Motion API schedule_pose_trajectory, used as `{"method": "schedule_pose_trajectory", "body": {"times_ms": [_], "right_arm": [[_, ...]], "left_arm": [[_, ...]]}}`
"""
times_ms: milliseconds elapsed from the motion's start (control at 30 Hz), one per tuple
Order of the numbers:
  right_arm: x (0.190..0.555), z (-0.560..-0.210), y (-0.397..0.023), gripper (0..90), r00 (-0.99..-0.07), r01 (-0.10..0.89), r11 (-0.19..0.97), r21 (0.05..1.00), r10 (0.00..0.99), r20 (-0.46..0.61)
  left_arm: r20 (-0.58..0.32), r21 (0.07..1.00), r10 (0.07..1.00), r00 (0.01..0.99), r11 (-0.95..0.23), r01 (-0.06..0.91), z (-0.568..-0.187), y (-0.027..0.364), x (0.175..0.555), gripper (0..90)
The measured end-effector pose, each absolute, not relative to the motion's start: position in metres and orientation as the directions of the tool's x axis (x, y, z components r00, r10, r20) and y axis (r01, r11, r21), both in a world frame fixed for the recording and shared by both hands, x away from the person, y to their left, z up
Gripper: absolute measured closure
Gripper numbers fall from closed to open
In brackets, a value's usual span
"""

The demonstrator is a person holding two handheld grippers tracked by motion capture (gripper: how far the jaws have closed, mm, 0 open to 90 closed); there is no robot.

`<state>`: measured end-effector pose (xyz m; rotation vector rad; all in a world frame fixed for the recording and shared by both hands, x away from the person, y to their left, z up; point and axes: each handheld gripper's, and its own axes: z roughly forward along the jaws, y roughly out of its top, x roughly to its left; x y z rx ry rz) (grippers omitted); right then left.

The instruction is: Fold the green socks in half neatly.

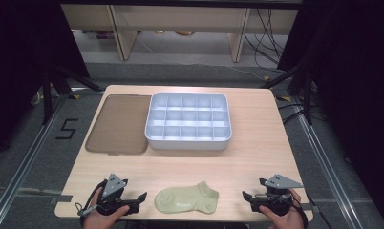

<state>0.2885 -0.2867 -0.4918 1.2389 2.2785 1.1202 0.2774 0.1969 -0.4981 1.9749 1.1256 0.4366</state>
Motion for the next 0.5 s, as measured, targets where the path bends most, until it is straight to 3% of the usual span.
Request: {"method": "schedule_pose_trajectory", "body": {"times_ms": [500], "right_arm": [[0.285, -0.489, -0.282, 21.1, -0.586, 0.541, 0.332, 0.773, 0.808, 0.063]], "left_arm": [[-0.154, 0.745, 0.817, 0.556, -0.274, 0.609, -0.504, 0.186, 0.276, 15.2]]}}
